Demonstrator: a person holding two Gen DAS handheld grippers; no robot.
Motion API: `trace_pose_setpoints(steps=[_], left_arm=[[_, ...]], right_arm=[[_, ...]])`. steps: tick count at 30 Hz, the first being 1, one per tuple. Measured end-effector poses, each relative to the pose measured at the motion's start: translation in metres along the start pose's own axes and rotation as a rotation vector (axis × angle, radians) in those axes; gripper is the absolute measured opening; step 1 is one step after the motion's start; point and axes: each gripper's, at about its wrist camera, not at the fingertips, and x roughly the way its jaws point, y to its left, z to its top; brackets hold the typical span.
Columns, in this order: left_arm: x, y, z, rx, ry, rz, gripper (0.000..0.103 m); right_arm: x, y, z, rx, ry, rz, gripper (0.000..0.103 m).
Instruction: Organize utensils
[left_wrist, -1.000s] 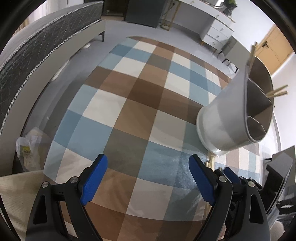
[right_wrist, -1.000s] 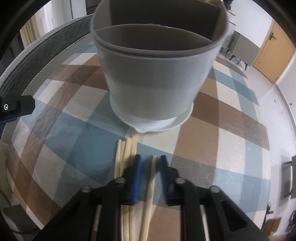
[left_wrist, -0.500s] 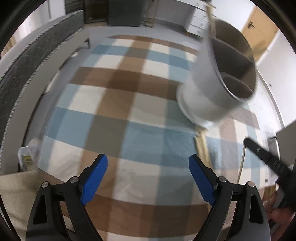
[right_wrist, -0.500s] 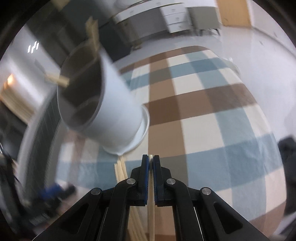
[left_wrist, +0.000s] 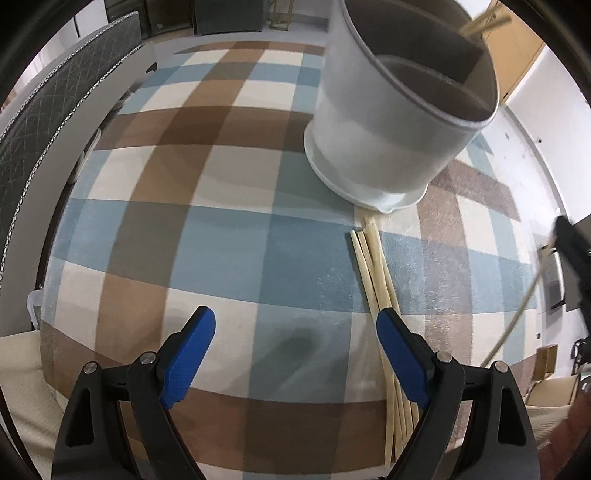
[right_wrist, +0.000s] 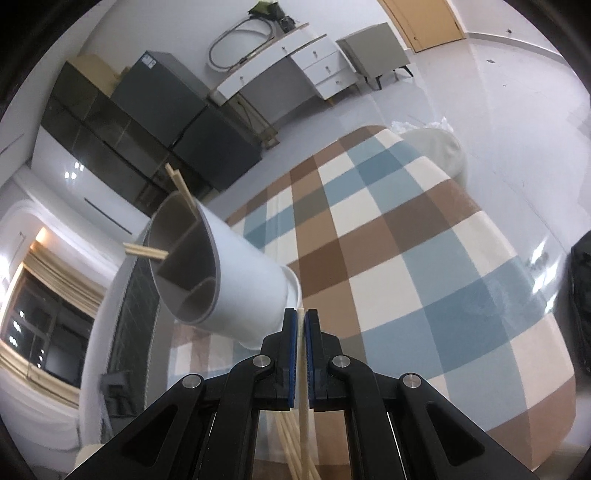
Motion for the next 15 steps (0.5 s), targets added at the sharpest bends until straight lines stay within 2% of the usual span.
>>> trace_pose_setpoints(steps=[3,15], left_arm=[[0.008,-0.004,0.000,-0.003,0.017,0.030,0.086],[0.022,-0.015,0.007,-0.005,0.067,0.058,0.086]], right_arm=[[-0.003,-0.005,0.003,0.012,-0.011,-0.004,0.003],[-0.010,0.012,0.004,-0.082,-0.046,0.007,0.003]])
